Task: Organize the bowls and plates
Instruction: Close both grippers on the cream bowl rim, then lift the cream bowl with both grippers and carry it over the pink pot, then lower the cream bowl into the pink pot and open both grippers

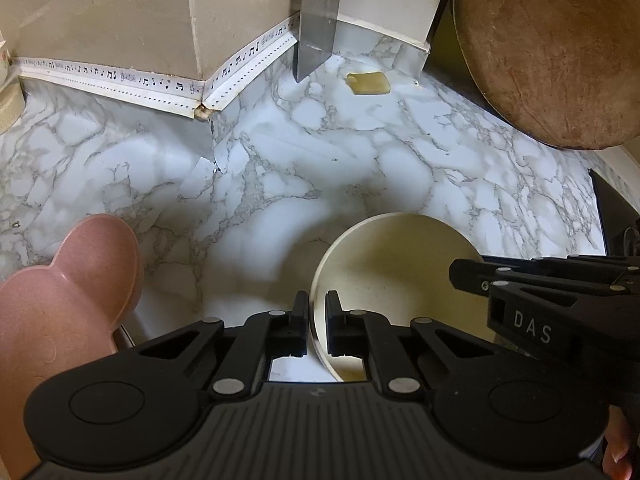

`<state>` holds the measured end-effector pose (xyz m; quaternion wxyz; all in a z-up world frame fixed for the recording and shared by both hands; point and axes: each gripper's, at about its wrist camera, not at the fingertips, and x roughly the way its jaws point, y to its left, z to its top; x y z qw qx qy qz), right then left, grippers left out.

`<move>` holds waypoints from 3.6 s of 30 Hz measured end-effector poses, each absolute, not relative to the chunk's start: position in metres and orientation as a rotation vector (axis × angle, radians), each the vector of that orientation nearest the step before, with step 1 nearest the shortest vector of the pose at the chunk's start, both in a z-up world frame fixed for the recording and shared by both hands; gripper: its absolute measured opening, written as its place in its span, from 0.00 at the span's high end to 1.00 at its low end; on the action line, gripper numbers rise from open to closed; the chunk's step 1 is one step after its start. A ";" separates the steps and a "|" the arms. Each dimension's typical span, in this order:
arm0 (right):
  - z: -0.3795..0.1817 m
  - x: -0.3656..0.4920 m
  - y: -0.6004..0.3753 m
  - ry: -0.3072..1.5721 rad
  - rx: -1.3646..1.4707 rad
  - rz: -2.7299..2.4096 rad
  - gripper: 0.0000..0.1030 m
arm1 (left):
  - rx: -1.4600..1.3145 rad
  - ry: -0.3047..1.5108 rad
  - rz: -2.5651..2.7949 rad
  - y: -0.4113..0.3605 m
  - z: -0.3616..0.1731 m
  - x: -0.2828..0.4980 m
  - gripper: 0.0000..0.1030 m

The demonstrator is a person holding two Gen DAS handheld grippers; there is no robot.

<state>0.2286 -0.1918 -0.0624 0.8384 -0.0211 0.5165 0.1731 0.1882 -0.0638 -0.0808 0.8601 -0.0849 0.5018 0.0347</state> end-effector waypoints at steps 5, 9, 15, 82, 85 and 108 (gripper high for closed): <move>-0.055 0.222 -0.191 1.062 -0.060 0.348 0.90 | -0.171 1.033 0.071 -0.066 -0.075 0.182 0.94; -0.047 0.216 -0.193 1.041 -0.059 0.335 0.91 | -0.173 1.018 0.058 -0.066 -0.067 0.177 0.94; -0.021 0.206 -0.198 0.992 -0.040 0.322 0.92 | -0.163 0.970 0.034 -0.071 -0.040 0.165 0.94; -0.021 0.112 -0.325 1.034 0.125 0.030 0.91 | 0.079 1.029 -0.304 -0.200 -0.043 0.134 0.94; -0.019 0.112 -0.325 1.031 0.127 0.031 0.91 | 0.065 1.023 -0.309 -0.197 -0.042 0.134 0.94; 0.014 0.075 -0.317 0.931 0.114 0.091 0.90 | 0.107 0.854 -0.342 -0.180 -0.002 0.093 0.91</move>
